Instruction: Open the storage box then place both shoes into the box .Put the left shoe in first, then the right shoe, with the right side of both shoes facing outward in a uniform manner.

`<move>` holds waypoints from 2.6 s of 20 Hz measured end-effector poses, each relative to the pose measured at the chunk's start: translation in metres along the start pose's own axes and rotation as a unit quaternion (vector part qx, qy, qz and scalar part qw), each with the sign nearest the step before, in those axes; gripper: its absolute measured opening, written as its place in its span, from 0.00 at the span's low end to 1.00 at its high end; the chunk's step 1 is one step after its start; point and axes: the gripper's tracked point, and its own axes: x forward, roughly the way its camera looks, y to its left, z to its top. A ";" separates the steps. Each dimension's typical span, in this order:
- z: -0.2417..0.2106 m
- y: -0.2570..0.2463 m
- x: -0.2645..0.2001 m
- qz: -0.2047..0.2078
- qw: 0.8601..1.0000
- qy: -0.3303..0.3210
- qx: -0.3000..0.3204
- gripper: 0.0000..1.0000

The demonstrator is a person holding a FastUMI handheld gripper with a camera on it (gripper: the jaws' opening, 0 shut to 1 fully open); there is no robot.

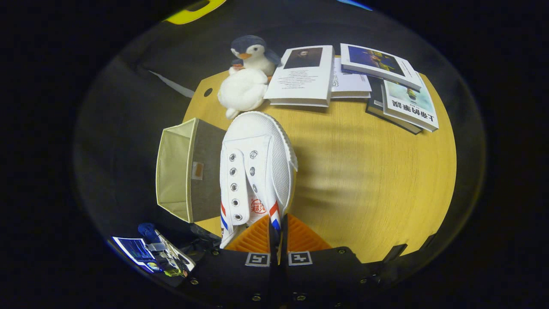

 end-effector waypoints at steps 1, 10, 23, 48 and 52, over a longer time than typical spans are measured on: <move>0.002 0.011 0.000 0.006 1.000 0.002 -0.006 0.01; 0.021 0.110 0.009 0.032 0.996 0.011 -0.082 0.01; 0.041 0.206 0.051 0.036 0.988 0.035 -0.146 0.01; 0.065 0.189 -0.032 0.027 0.976 -0.112 -0.184 0.86; 0.077 0.156 -0.087 0.016 0.964 -0.215 -0.153 0.91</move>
